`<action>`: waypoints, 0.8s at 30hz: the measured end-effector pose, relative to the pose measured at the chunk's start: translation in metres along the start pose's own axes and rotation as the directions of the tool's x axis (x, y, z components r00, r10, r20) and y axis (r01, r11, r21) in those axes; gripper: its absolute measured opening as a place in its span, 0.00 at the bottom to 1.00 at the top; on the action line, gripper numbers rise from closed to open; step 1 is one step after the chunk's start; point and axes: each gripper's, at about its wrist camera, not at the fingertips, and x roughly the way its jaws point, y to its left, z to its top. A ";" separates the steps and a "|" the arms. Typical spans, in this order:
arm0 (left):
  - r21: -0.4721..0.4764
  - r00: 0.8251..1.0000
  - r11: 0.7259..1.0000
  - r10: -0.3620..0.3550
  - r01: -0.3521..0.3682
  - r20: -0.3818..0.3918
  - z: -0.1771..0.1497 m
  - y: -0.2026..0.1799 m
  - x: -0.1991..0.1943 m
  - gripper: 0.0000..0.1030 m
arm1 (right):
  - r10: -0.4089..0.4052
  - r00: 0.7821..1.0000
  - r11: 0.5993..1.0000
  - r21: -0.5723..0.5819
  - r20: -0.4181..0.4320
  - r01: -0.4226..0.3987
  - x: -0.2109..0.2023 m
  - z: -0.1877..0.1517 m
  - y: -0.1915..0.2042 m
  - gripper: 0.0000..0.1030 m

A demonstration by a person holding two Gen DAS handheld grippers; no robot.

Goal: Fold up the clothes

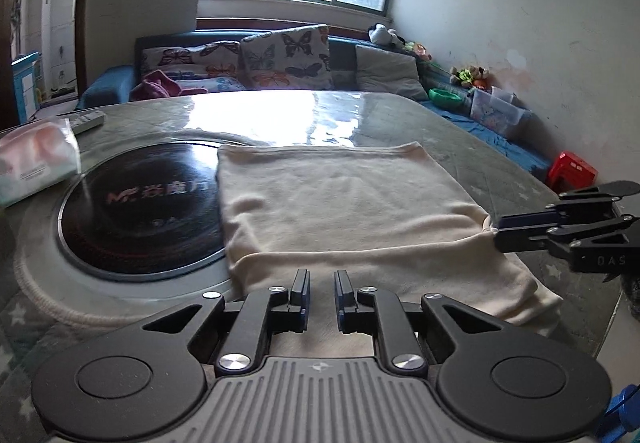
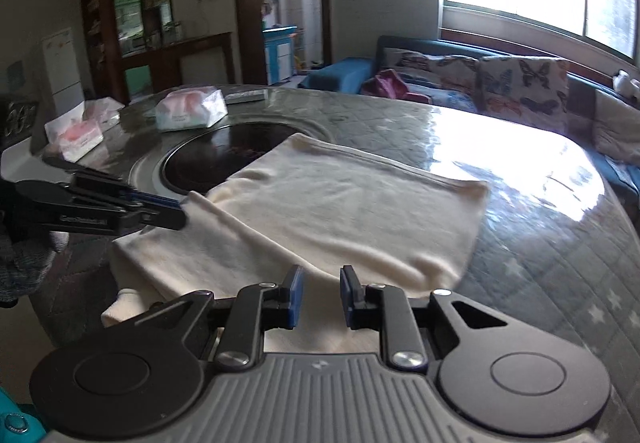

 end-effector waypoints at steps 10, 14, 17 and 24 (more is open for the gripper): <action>0.017 0.999 1.000 -0.011 0.011 -0.037 -0.004 -0.002 0.012 0.14 | 0.001 0.998 1.000 -0.006 -0.063 -0.002 0.024 -0.013 -0.001 0.19; 0.041 0.999 0.999 -0.015 0.016 -0.033 -0.007 -0.005 0.001 0.18 | 0.010 0.999 1.000 -0.029 -0.050 -0.011 0.011 -0.016 0.004 0.20; 0.072 0.999 0.997 -0.033 0.035 -0.027 -0.012 -0.010 -0.014 0.18 | 0.022 0.998 0.998 -0.062 -0.056 -0.026 0.003 -0.019 0.009 0.21; 0.227 0.998 0.972 -0.065 0.067 -0.018 -0.037 -0.026 -0.054 0.30 | 0.013 0.996 0.994 -0.106 -0.085 -0.022 -0.006 -0.032 0.014 0.29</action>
